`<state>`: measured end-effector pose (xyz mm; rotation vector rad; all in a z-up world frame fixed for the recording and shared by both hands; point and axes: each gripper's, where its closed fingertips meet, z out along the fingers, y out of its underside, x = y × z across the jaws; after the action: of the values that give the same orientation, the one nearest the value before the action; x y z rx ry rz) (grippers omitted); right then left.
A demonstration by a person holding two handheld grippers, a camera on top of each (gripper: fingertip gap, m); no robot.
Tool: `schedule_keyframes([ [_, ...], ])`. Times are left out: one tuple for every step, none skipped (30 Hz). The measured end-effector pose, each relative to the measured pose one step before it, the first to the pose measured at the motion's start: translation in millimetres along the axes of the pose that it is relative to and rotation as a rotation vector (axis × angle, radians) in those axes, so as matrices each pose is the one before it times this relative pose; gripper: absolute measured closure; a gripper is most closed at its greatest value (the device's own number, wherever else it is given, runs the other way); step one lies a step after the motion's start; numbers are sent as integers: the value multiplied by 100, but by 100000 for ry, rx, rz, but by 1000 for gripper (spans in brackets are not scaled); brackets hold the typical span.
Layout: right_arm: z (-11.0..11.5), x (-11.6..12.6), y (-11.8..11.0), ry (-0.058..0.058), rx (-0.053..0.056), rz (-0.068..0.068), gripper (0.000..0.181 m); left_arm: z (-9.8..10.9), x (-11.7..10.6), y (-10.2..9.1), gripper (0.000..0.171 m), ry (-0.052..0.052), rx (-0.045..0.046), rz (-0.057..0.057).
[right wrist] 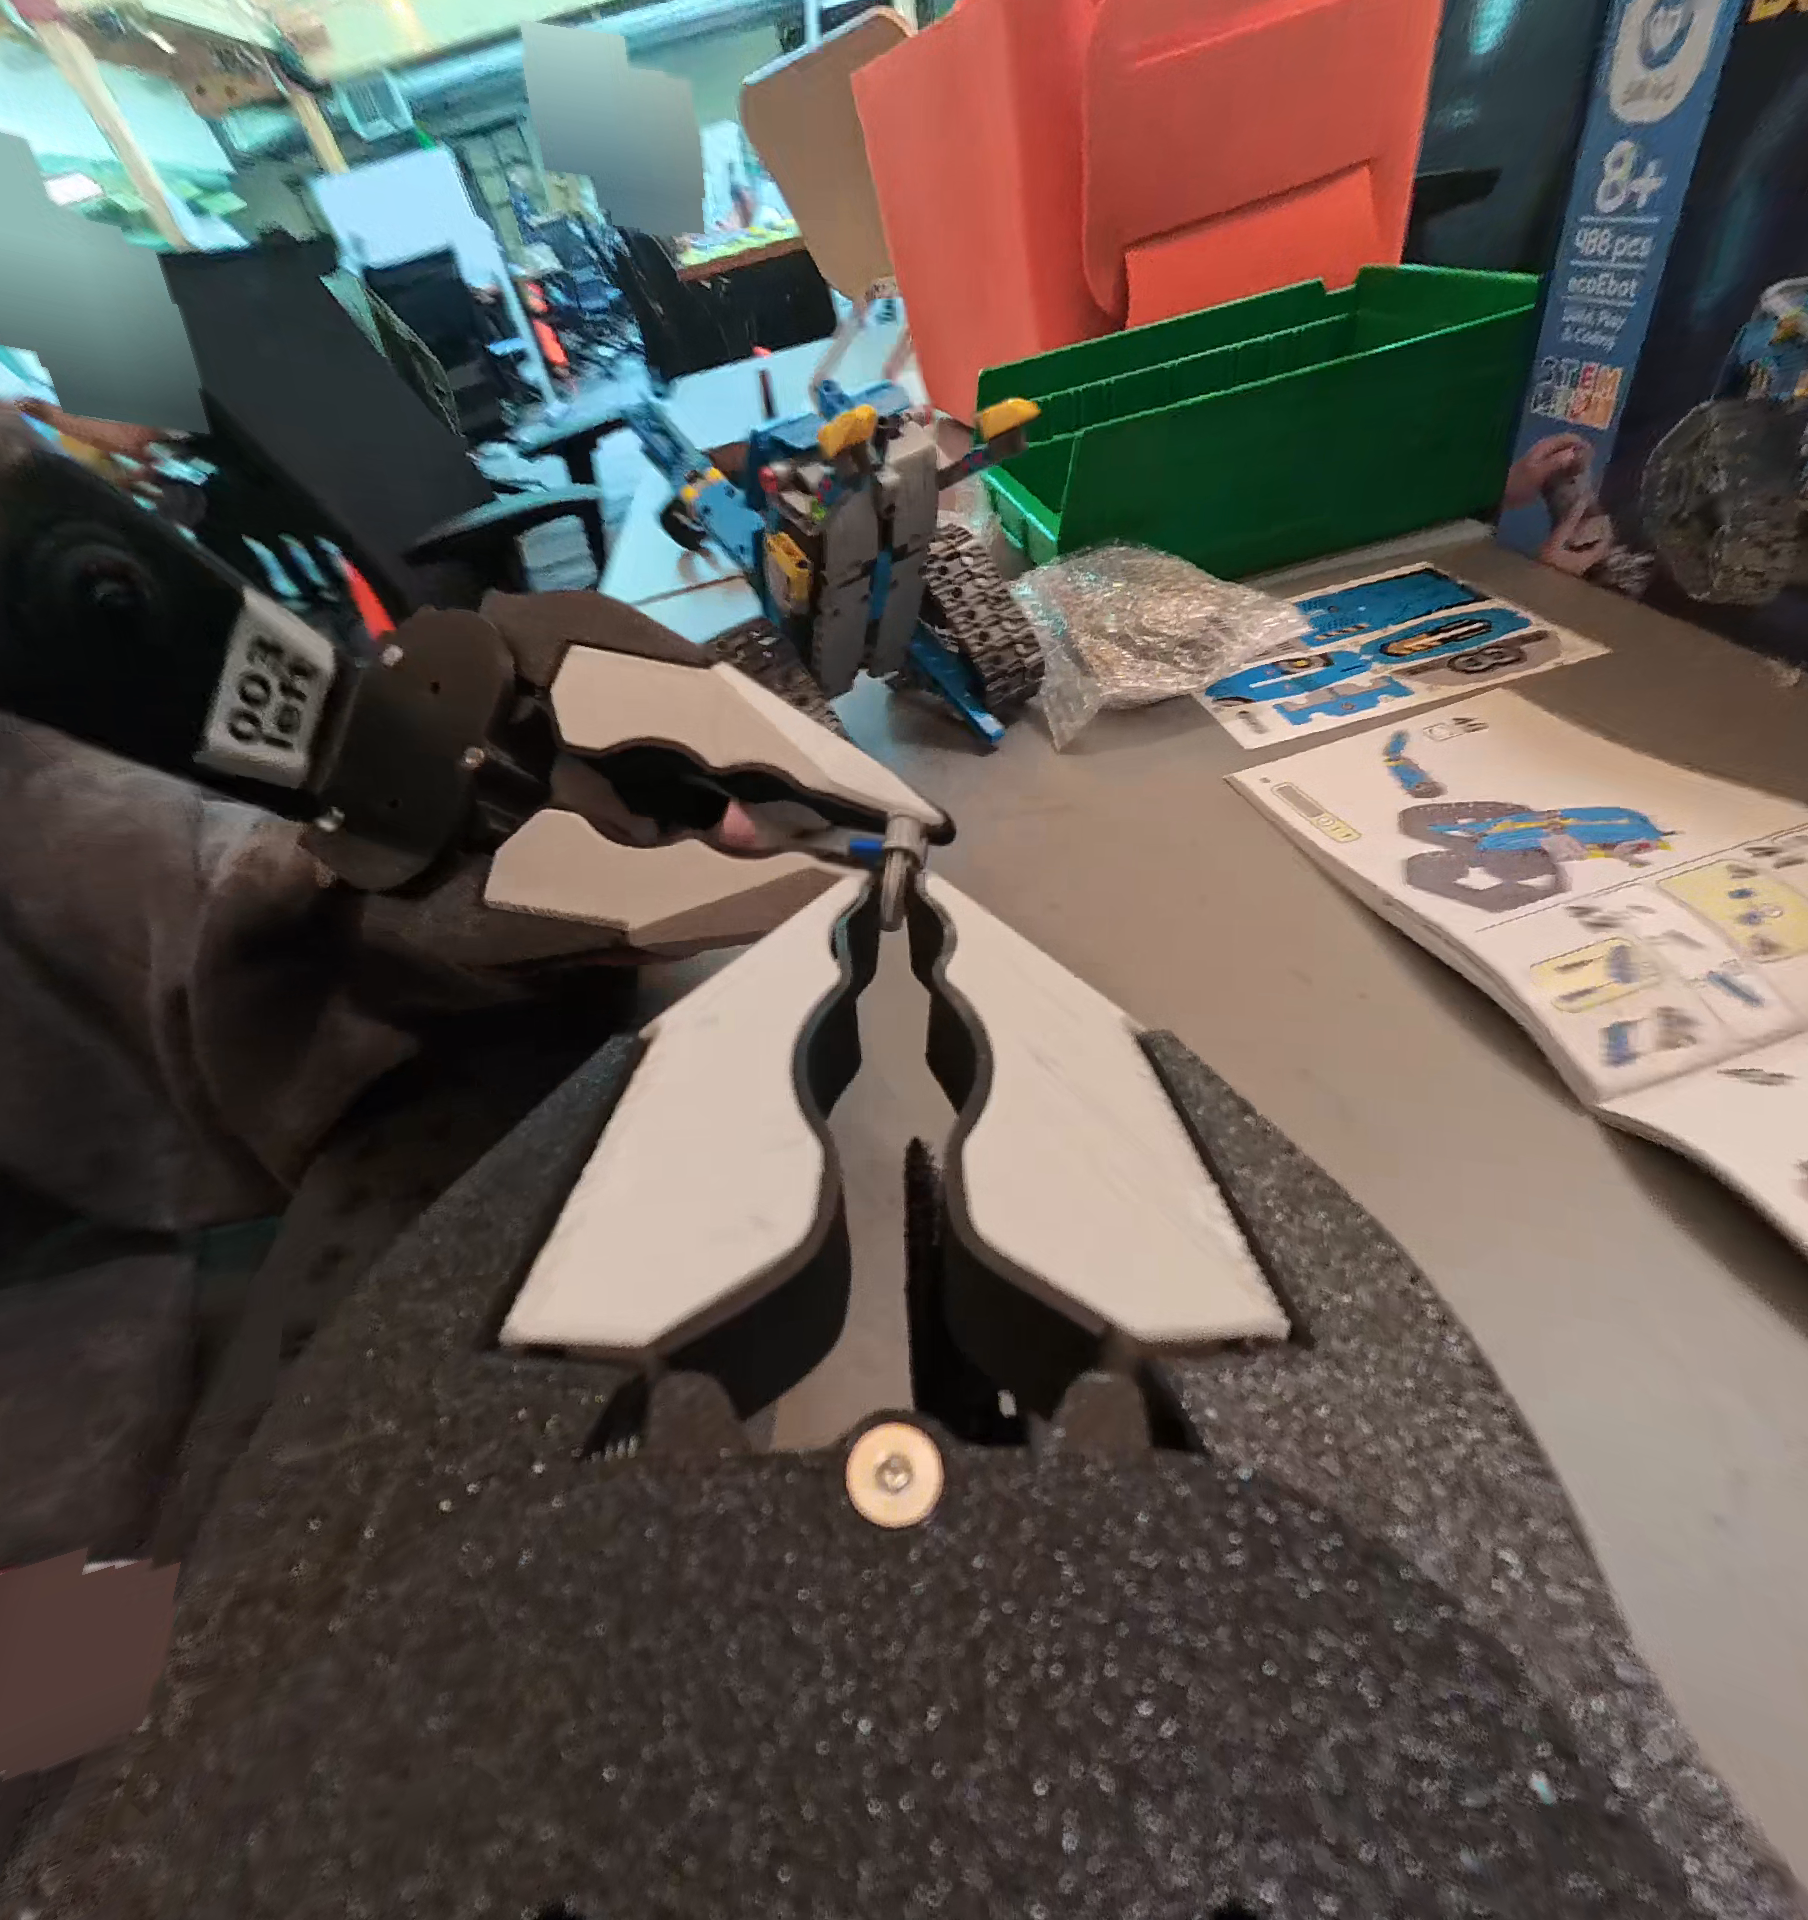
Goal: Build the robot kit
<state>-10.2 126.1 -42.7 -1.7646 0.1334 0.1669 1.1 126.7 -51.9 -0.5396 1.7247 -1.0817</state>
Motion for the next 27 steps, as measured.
schedule_keyframes([
  [-137,513,116,4930,-1223,-4953,177,212,291,620,162,3764,-3151,-6857],
  [-157,826,332,7898,-3122,-8524,177,76,-11,412,160,2945,-2208,-7131],
  [-138,937,581,9491,-5044,-12885,177,-81,-26,97,157,3764,421,-8083],
  [-121,769,525,9636,-4922,-15198,177,-84,368,210,157,7080,482,-9514],
  [-47,295,382,7534,-4110,-15271,178,31,465,378,155,8406,-717,-10577],
  [25,-87,130,5708,-2897,-13099,178,79,380,202,145,8002,-327,-10316],
  [-23,-334,-359,4095,-146,-10057,177,51,353,-3,136,7642,567,-9095],
  [-117,-540,-702,1884,1878,-7594,177,-49,183,-197,135,5926,1444,-7190],
  [-152,-293,-607,1894,1432,-5811,178,-182,-177,-445,135,2793,2667,-5322],
  [-181,40,-404,2523,804,-4334,178,-240,-109,-526,135,2532,3394,-4345],
  [-238,77,-382,1664,1562,-3003,178,-183,192,-357,135,4365,2429,-4710],
  [-266,-109,-475,-58,2484,-1387,177,-90,507,-158,136,5957,980,-4709],
  [-213,-168,-321,-365,1574,-8,178,-66,626,-117,138,5748,679,-3321],
  [-193,-226,-273,-784,1094,168,177,-37,605,-131,140,4532,800,-1526],
  [-155,-346,-343,-1593,1611,111,178,2,403,-118,141,2627,600,-177],
  [-72,-104,-209,-33,533,-86,177,9,216,-51,143,1171,189,682],
  [-106,215,-224,1669,564,-733,177,73,207,99,149,1292,-605,455],
  [-175,204,-340,755,1679,421,178,71,145,102,152,1294,-579,-543],
  [-108,69,-50,-752,398,1968,177,-21,35,-17,154,782,186,-1033],
  [-59,12,24,-927,467,1875,178,-10,19,66,156,659,-437,-610],
  [-63,-79,-17,-1153,517,1135,178,-8,47,90,157,550,-639,-193],
  [-32,-39,-8,-588,215,588,177,-11,37,41,157,5,-150,564],
  [-16,-46,-47,-309,587,638,177,-47,58,-14,157,-128,210,1179],
  [-1,-8,-95,-194,1038,1568,177,-63,62,-63,157,-89,376,1190],
  [12,23,-101,-209,1081,2320,177,-53,59,-53,157,106,378,720],
  [-7,16,-96,-414,980,2143,177,-35,101,-52,157,400,393,458],
  [-68,34,-134,-70,1336,3163,177,-58,29,-51,157,-184,287,640],
])
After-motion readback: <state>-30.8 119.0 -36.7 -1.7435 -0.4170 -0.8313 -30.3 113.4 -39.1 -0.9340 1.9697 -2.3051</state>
